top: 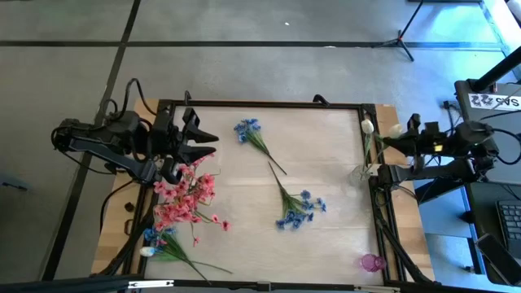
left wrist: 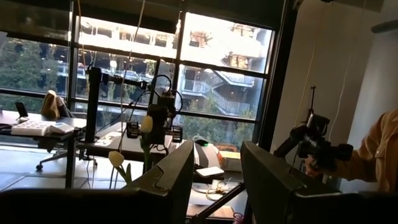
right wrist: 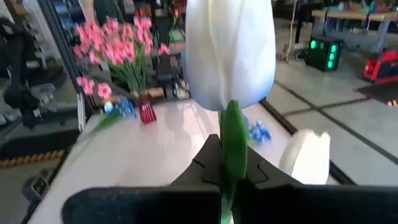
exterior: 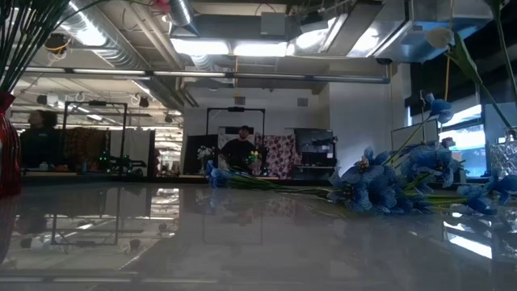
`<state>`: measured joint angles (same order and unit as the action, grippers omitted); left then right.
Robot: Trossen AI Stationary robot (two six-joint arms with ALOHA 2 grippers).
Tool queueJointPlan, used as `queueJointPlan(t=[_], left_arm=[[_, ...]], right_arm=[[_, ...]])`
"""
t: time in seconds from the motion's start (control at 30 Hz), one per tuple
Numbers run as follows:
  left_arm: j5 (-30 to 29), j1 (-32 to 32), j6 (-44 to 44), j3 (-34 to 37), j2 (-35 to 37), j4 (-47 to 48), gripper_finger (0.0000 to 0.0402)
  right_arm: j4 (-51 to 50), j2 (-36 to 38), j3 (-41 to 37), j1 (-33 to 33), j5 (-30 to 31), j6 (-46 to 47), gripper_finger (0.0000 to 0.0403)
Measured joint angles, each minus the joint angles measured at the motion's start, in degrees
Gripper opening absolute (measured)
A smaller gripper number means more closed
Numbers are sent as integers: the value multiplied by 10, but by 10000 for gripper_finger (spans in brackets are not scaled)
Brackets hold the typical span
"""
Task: Sort flowers into vase by color
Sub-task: Put the top white tulip into the transparent vase
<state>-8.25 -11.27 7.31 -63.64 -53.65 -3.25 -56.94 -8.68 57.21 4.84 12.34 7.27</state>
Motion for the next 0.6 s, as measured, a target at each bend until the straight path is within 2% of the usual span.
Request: queueJointPlan(t=[0.37, 0.6], left_arm=[[0, 0, 0, 0, 0, -2, 129], [0, 0, -2, 0, -4, 14, 129]], right_arm=[[-23, -1, -30, 0, 0, 30, 67], [-65, -25, -4, 0, 0, 45, 152]])
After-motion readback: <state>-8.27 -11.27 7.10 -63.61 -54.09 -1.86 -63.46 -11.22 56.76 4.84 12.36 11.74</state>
